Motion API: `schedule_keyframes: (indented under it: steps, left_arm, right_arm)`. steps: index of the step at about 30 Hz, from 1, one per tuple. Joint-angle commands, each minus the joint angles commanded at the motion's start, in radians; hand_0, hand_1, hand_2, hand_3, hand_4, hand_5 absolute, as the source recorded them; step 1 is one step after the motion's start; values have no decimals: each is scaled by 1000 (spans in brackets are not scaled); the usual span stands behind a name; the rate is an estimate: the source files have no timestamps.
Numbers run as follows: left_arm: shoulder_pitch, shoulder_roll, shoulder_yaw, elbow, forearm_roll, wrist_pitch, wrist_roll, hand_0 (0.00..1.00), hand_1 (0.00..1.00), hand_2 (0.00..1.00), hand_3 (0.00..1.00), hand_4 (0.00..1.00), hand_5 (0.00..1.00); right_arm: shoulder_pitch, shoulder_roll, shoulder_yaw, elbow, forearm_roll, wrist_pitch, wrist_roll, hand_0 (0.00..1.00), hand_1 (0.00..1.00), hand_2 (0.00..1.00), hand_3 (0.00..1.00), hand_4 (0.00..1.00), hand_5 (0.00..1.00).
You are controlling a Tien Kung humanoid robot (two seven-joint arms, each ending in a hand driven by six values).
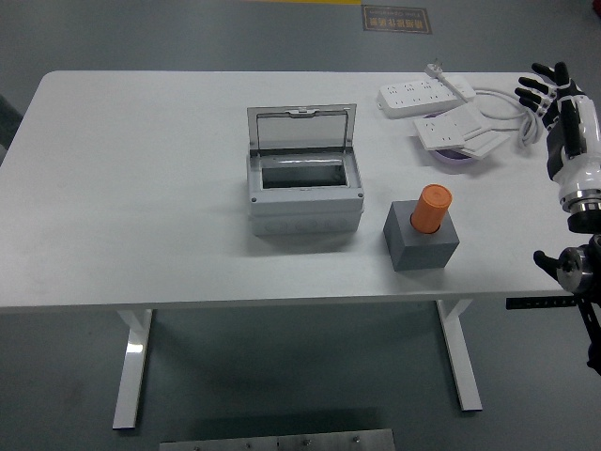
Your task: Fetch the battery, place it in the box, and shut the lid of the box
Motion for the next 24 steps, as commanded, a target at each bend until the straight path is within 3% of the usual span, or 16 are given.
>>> schedule_keyframes:
  steps: [12, 13, 24]
  left_arm:
    - [-5, -6, -4, 0, 9, -3, 0, 542, 730, 617, 541, 272, 2]
    - [-6, -6, -4, 0, 9, -3, 0, 544, 729, 617, 540, 274, 2]
    - [-11, -9, -7, 0, 16, -6, -1, 544, 729, 617, 541, 272, 2]
  right_arm:
    - [-8, 36, -46, 15, -85, -94, 46, 744, 699, 693, 754, 853, 580]
    - [-11, 41, -55, 14, -88, -100, 50, 652, 631, 678, 690, 792, 348]
    - [-39, 91, -181, -21, -72, -129, 84, 598, 616, 668, 683, 773, 299]
